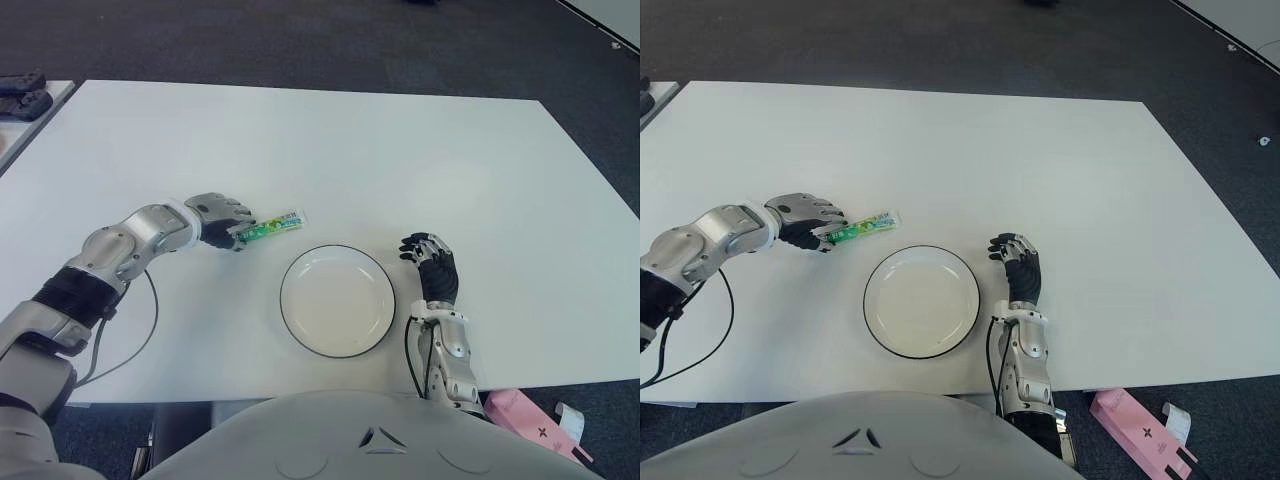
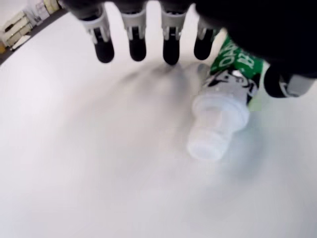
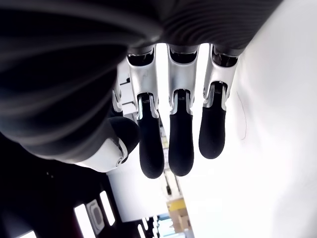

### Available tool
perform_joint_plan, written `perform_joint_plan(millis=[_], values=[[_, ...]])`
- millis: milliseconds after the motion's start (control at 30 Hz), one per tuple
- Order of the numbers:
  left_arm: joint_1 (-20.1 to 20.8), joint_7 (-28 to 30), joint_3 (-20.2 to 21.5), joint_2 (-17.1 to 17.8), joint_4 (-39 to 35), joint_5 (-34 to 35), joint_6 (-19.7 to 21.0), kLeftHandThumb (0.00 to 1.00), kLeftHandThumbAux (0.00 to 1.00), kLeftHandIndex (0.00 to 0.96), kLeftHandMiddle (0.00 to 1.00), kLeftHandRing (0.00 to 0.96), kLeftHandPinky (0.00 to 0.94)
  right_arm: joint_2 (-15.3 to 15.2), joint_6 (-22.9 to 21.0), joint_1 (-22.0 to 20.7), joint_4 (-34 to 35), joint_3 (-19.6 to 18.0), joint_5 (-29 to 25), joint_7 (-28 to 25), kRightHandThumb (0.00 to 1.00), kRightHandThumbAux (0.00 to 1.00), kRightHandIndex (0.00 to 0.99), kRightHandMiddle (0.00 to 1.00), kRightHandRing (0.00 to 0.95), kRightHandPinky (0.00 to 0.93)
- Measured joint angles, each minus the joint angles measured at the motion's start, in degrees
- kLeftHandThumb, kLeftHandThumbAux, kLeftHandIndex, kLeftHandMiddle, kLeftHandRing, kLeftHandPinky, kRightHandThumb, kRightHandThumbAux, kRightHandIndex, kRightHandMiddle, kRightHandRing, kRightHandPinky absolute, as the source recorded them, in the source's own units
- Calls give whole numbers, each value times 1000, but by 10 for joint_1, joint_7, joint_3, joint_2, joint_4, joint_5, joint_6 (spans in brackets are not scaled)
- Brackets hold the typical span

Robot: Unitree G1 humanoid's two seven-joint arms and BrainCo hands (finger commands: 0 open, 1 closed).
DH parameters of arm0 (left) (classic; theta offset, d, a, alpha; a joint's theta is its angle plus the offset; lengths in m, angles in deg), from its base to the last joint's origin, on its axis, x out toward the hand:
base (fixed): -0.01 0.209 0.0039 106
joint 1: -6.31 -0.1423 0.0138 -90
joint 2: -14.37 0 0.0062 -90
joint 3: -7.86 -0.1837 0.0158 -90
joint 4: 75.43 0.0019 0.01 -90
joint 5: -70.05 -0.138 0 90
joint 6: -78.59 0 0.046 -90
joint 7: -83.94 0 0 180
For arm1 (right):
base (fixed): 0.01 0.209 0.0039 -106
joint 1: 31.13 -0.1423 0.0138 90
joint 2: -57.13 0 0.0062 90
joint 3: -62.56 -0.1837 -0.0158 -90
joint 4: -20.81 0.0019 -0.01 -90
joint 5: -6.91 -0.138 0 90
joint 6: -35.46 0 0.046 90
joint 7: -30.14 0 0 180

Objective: Put the toothpaste on the table into the plate.

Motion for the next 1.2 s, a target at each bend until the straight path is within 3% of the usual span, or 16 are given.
perform_joint_plan(millis=[400,1200], values=[[-45,-47,1,-34,-9,-8,85,464,152,0,0,0,0,0,2,9,2,-1,3,-1,705,727,430,505,496,490],[-132,-63,17,-112,-89,-11,266,436,172,0,0,0,29,0,-1,19,12,-1,5,-3,704,727,430,508,496,495]])
